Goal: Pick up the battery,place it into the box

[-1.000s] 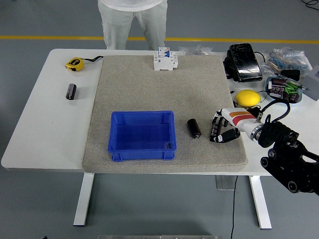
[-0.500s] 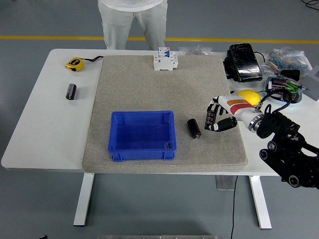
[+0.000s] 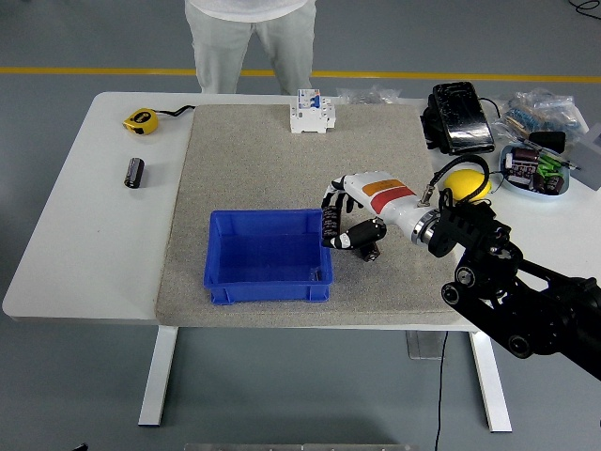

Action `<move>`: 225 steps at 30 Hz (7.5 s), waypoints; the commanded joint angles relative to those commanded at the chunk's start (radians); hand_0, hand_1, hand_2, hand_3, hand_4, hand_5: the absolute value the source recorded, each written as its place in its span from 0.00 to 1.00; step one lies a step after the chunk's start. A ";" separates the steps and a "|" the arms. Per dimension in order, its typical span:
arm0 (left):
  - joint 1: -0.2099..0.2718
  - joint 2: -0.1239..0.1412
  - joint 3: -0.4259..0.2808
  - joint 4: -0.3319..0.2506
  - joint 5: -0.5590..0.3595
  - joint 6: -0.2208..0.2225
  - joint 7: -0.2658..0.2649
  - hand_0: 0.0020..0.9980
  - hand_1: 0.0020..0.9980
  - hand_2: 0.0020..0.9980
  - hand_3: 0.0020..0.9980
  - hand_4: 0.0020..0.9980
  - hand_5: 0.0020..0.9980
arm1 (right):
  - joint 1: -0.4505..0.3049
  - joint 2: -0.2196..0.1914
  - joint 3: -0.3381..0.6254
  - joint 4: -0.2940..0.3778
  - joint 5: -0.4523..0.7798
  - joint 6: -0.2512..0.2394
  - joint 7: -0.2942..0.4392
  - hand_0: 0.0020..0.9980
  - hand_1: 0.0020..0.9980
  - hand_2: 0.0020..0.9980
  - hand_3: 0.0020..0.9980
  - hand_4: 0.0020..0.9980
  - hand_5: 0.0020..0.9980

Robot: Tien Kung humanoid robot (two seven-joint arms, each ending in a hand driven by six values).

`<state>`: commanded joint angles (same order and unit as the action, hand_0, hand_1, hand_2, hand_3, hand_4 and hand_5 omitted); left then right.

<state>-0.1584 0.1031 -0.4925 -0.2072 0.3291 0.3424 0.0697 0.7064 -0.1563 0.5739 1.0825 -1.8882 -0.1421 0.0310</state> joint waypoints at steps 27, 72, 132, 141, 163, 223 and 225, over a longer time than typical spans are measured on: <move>-0.007 0.005 0.000 -0.002 0.006 0.008 0.001 0.69 0.61 0.73 0.69 0.71 0.54 | 0.101 0.107 -0.086 -0.126 0.015 0.091 0.048 0.77 0.77 0.83 0.91 1.00 0.40; 0.003 -0.006 0.002 -0.006 0.007 0.003 0.012 0.69 0.63 0.74 0.69 0.70 0.53 | 0.045 -0.052 -0.062 -0.202 -0.110 0.078 0.119 0.76 0.74 0.78 0.81 1.00 0.42; -0.013 -0.006 0.013 -0.012 0.003 0.001 0.015 0.69 0.65 0.76 0.69 0.70 0.53 | 0.128 -0.001 -0.149 -0.377 -0.097 0.042 0.139 0.38 0.46 0.49 0.51 0.88 0.27; -0.009 -0.005 0.013 -0.011 0.000 0.001 0.014 0.69 0.65 0.76 0.69 0.70 0.53 | 0.138 -0.019 -0.100 -0.342 -0.105 0.044 0.130 0.36 0.45 0.48 0.50 0.88 0.27; 0.001 -0.005 0.000 -0.010 0.017 0.003 0.020 0.69 0.65 0.76 0.69 0.70 0.53 | 0.172 0.002 -0.158 -0.039 -0.114 0.035 0.094 0.41 0.46 0.49 0.51 0.86 0.25; -0.003 -0.008 0.007 -0.004 0.002 -0.001 0.009 0.69 0.65 0.75 0.69 0.70 0.53 | -0.173 -0.229 0.313 0.028 0.893 0.016 0.176 0.77 0.78 0.84 0.87 1.00 0.65; -0.002 -0.009 0.006 -0.004 0.001 -0.001 0.008 0.69 0.65 0.76 0.69 0.70 0.53 | -0.213 -0.226 0.366 0.039 0.956 0.024 0.183 0.78 0.78 0.84 0.88 1.00 0.67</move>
<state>-0.1606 0.0939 -0.4863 -0.2109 0.3305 0.3415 0.0778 0.4931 -0.3823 0.9399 1.1213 -0.9322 -0.1185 0.2142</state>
